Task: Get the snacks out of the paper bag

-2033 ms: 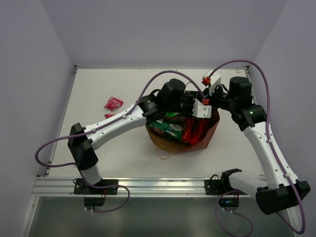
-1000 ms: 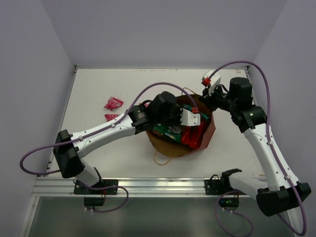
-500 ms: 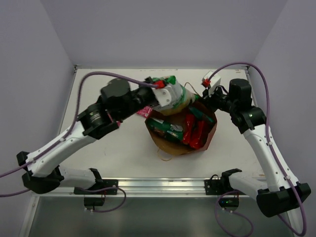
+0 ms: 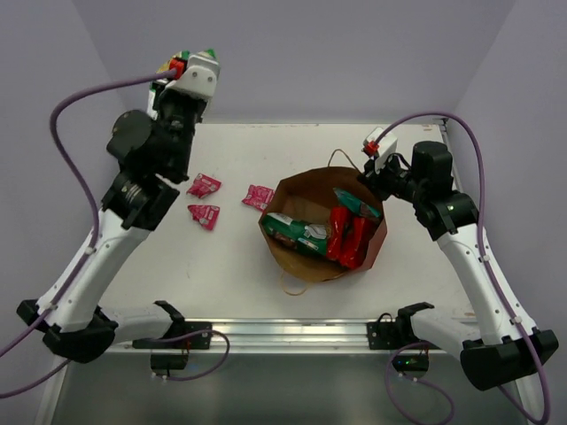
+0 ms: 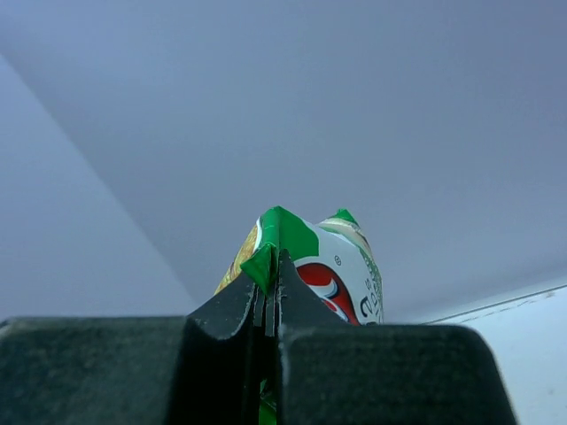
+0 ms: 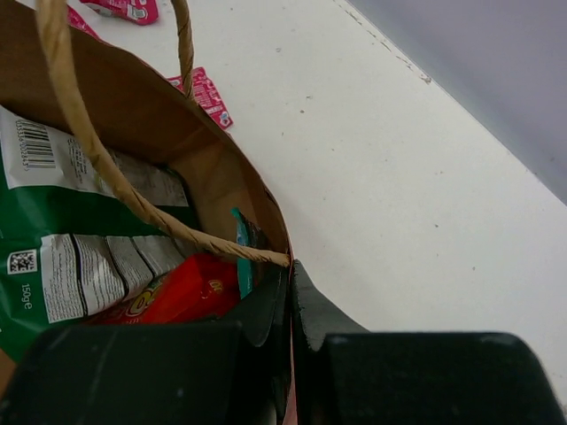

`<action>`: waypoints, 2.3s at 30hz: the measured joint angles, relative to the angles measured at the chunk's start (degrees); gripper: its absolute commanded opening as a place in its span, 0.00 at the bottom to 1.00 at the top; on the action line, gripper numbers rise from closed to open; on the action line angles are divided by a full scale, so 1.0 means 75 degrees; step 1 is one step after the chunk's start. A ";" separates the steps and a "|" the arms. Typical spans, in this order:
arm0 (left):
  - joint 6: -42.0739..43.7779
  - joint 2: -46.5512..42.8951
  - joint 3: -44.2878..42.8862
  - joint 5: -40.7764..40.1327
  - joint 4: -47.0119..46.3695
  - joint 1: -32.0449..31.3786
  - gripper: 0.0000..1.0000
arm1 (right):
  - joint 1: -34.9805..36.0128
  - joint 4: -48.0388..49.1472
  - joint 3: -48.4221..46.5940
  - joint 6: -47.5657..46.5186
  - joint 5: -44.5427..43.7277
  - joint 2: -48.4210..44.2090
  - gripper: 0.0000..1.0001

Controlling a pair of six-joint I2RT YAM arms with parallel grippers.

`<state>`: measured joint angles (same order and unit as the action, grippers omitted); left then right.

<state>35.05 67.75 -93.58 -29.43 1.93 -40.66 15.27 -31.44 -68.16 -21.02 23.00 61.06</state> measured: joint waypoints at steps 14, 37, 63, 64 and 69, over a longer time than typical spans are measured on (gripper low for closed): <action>-0.1985 0.4240 0.0076 0.2180 -0.0306 0.2256 0.00 | 0.0000 0.0035 0.0067 0.0061 0.0070 -0.0012 0.00; -0.2372 0.1373 0.1434 0.4873 0.0536 0.2005 1.00 | 0.0000 -0.0149 -0.0117 0.0064 0.0085 -0.0009 0.00; 0.0277 0.1798 0.3077 0.4605 0.4141 -0.2833 0.90 | 0.0000 -0.0323 -0.0149 -0.0003 0.0318 -0.0152 0.00; 0.0329 0.1926 0.3063 0.4593 0.4138 -0.2833 0.83 | 0.0000 -0.0326 -0.0149 0.0000 0.0335 -0.0160 0.00; 0.0583 0.2588 0.3057 0.4491 0.4135 -0.2833 0.28 | 0.0000 -0.0323 -0.0108 0.0000 0.0414 -0.0166 0.00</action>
<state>39.42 87.15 -70.65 4.25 32.95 -61.91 15.27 -33.87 -68.97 -21.02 26.11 59.81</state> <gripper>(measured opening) 0.560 0.025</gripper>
